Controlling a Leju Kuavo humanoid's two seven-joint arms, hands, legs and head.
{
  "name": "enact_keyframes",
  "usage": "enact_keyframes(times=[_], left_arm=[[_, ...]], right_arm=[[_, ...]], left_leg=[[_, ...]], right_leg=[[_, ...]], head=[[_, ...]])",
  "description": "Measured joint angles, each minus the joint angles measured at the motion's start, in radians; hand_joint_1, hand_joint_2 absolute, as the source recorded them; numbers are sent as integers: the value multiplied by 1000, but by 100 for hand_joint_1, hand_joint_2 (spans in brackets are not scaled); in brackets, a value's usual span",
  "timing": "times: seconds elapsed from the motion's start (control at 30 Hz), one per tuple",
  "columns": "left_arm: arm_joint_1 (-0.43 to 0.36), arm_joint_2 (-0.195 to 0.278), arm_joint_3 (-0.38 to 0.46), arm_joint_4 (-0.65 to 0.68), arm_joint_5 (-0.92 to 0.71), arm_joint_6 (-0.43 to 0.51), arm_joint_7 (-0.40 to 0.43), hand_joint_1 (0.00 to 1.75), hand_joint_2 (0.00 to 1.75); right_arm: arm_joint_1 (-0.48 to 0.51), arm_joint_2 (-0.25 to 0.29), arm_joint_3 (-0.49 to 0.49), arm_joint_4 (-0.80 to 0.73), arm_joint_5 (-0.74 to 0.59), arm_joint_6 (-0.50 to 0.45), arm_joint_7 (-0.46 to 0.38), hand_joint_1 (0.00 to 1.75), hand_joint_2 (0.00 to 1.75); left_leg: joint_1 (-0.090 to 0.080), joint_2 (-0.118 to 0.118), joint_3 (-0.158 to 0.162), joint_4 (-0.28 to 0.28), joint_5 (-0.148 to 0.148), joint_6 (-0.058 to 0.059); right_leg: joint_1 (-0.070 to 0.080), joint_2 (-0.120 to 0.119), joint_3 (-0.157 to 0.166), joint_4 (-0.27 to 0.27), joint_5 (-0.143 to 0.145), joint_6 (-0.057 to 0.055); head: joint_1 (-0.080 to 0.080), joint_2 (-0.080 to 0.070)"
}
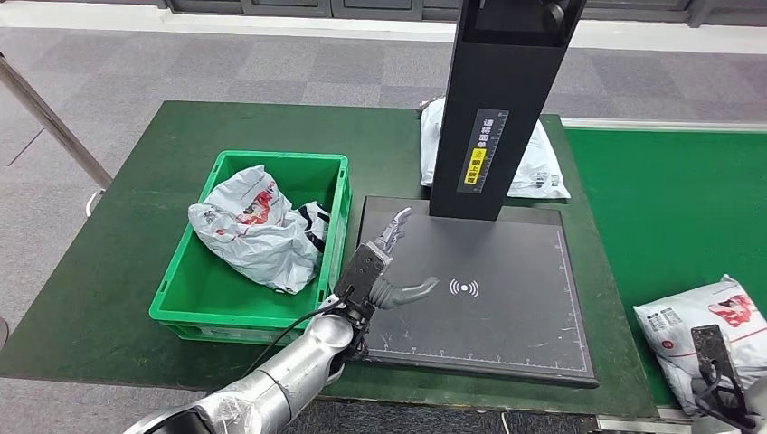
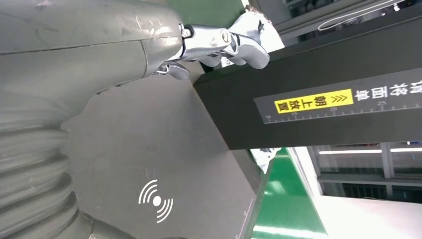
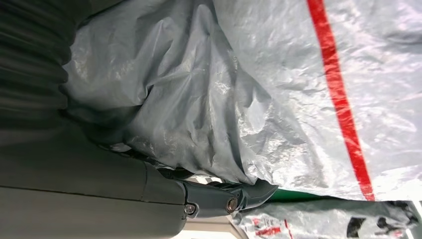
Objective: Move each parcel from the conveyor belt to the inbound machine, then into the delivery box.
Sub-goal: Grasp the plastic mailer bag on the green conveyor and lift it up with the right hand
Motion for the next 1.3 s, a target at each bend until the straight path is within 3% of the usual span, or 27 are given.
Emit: enact_keyframes(times=[0.1, 0.23, 0.33, 0.43, 0.67, 0.87, 0.97, 1.1, 1.3], left_arm=[[-8, 5, 0, 0, 0, -3, -8, 0, 175], [-17, 10, 0, 0, -12, -24, -12, 0, 175], [-21, 10, 0, 0, -22, -42, -16, 0, 175], [-30, 9, 1, 4, -30, -42, -17, 0, 175], [-49, 0, 10, 15, -30, -23, -19, 0, 175], [-51, -2, 20, 24, -23, 3, -30, 0, 175], [-51, -2, 27, 25, -17, 25, -37, 0, 175], [-51, 0, 42, 25, -7, 45, -43, 0, 175], [-51, 2, 47, 25, -4, 52, -50, 0, 175]], right_arm=[[-14, -6, -2, 2, 8, 65, 30, 0, 175], [-28, -13, -9, 5, 14, 247, 50, 175, 175], [-34, -24, -21, 4, 7, 411, 22, 175, 175], [-53, -31, -32, 2, -13, 473, -80, 175, 175], [-99, -23, -33, -12, -46, 464, -149, 175, 175], [-97, 10, -25, -66, -166, 432, -274, 175, 175], [-56, 54, -14, -190, -339, 430, -345, 175, 175], [34, 121, 40, -457, -569, 432, -356, 175, 175], [107, 160, 109, -685, -660, 424, -358, 175, 175]], left_leg=[[0, 0, 0, 0, 0, 0], [2, 2, 1, 1, 0, 1], [3, 3, 2, 2, -1, 2], [4, 4, 2, 2, 0, 2], [4, 13, 3, 3, -1, 2], [4, 13, 1, 2, 0, 1], [4, 12, -1, 2, 1, 0], [4, 9, -2, 1, 1, -1], [4, 6, -3, 0, 1, -1]], right_leg=[[0, 0, 0, 0, 0, 0], [1, 2, 2, -1, 1, 1], [3, 4, 4, -4, 2, 3], [4, 5, 6, -5, 3, 4], [4, 13, 3, -4, 7, 4], [4, 13, 1, -2, 7, 3], [4, 12, -2, -1, 7, 2], [4, 10, -4, 1, 5, 0], [4, 7, -5, 2, 3, -2]], head=[[0, 0], [0, 0], [0, 0], [0, 0], [0, 0], [0, 0], [0, 0], [0, 0], [0, 0]])
